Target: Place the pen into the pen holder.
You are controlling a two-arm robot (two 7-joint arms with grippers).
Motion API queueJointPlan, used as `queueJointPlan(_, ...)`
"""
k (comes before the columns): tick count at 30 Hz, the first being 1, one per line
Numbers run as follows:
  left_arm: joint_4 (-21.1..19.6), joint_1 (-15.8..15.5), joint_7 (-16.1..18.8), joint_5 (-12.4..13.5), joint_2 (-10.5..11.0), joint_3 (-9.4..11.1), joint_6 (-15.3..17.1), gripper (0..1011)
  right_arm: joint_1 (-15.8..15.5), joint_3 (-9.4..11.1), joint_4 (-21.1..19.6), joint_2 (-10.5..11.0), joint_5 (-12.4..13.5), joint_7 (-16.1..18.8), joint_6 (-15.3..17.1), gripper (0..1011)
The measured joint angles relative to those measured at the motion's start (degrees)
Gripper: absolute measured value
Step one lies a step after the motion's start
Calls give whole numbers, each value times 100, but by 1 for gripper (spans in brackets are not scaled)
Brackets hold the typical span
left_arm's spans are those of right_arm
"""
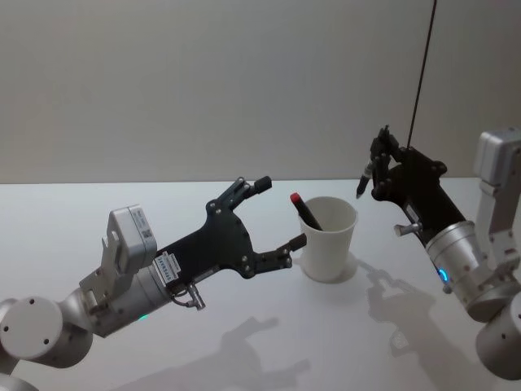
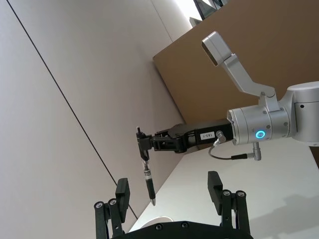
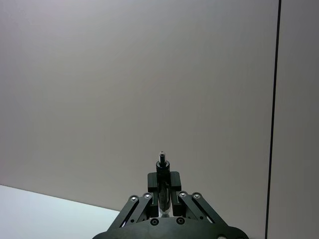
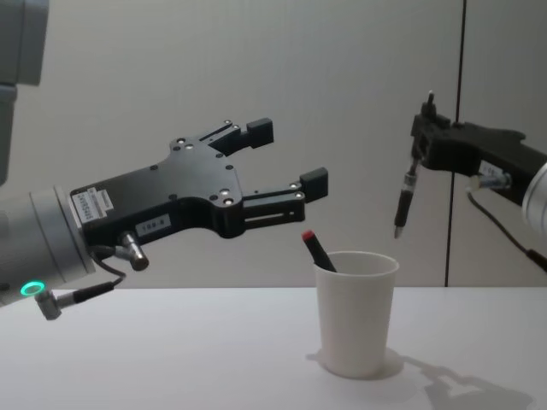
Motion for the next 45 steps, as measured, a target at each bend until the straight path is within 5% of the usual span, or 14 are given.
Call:
queueJointPlan(15, 0, 0, 0, 0, 0, 0, 0, 1000, 178, -14, 370, -119, 154, 291, 15, 134)
queueJointPlan(45, 0, 0, 0, 0, 0, 0, 0, 1000, 254, -44, 588, -212, 231, 492, -6, 1001)
